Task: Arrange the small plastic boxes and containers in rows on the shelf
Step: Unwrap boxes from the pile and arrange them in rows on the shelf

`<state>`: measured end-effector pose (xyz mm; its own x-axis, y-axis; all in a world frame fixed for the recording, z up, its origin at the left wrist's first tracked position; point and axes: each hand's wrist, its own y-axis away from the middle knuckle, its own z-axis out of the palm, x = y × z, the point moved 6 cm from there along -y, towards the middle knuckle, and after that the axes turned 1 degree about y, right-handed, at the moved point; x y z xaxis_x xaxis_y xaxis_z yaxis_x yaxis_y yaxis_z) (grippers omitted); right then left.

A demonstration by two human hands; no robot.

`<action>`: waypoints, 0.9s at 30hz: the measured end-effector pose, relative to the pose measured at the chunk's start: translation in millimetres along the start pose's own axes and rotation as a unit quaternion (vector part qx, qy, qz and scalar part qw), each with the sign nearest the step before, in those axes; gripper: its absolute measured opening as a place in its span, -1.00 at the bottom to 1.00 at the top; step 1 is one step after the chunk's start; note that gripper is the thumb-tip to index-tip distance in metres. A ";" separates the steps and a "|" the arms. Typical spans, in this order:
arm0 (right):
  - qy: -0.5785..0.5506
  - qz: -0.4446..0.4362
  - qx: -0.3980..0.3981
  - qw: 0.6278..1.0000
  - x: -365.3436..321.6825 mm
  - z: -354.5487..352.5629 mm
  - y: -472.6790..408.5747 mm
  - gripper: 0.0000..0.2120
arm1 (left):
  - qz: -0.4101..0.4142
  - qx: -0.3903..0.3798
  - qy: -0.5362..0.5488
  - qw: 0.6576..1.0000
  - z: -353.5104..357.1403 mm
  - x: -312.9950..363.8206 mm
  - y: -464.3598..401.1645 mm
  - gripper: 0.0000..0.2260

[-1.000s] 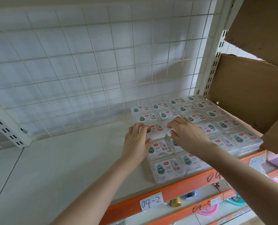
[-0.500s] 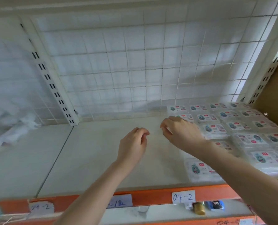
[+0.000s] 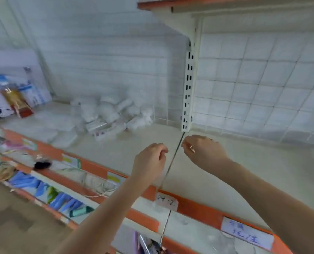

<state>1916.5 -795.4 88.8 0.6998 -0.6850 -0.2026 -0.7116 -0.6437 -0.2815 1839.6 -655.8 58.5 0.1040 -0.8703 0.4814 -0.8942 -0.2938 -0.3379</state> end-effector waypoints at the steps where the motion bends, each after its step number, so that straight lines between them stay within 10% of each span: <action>1: -0.006 -0.011 0.000 1.000 -20.5 8.0 -10.7 -0.78 | -0.010 0.006 -0.004 1.000 -12.5 -18.7 0.5 -0.83; 27: -0.111 -0.156 -0.136 0.972 -334.9 171.7 -183.8 -0.70 | -0.226 0.050 -0.089 0.969 -148.6 -348.2 -23.0 -0.71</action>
<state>1823.7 -389.1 47.4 0.8585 -0.3717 -0.3534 -0.4322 -0.8952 -0.1085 1759.2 -287.3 18.9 0.5564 -0.6957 0.4543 -0.6944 -0.6896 -0.2055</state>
